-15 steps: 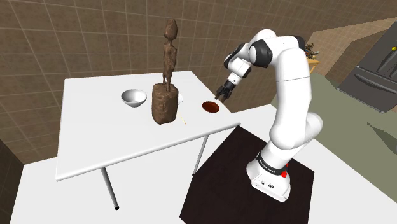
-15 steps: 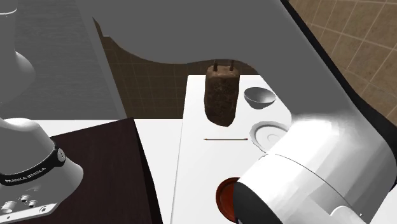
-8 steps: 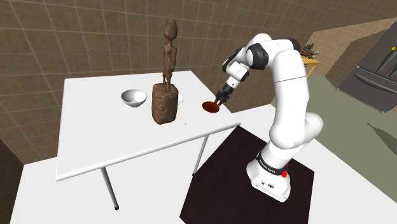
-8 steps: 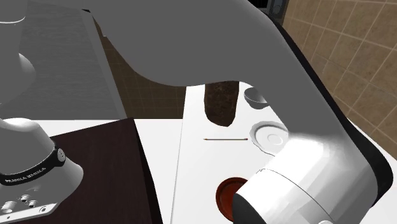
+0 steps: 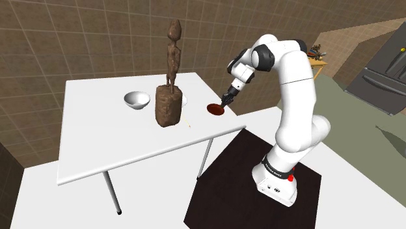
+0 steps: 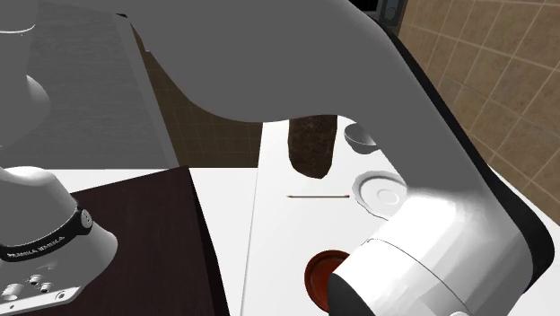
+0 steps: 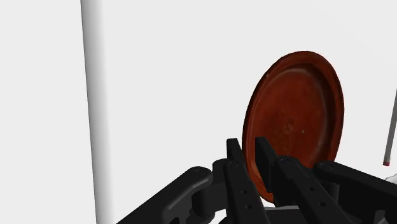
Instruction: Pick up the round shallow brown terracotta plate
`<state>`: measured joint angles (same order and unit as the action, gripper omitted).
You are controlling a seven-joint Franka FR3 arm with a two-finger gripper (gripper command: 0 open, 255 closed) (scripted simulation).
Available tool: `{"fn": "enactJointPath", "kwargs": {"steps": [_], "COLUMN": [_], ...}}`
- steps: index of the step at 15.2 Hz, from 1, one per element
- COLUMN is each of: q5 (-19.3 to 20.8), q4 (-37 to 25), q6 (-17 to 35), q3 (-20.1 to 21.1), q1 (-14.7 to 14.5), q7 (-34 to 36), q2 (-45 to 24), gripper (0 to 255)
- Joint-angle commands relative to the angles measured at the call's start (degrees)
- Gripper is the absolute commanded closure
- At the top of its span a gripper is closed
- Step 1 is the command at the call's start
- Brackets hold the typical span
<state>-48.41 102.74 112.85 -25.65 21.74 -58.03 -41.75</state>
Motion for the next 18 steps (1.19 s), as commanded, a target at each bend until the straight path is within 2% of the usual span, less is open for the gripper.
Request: {"fn": "enactJointPath", "kwargs": {"steps": [1, 18], "q5": [0.00, 4.73], "q4": [0.00, 1.47], "q6": [0.02, -5.23], "q3": [0.00, -3.06], "q1": [0.00, -2.05], "q7": [0.00, 4.68], "q2": [-0.01, 8.66], "gripper": [255, 255]}}
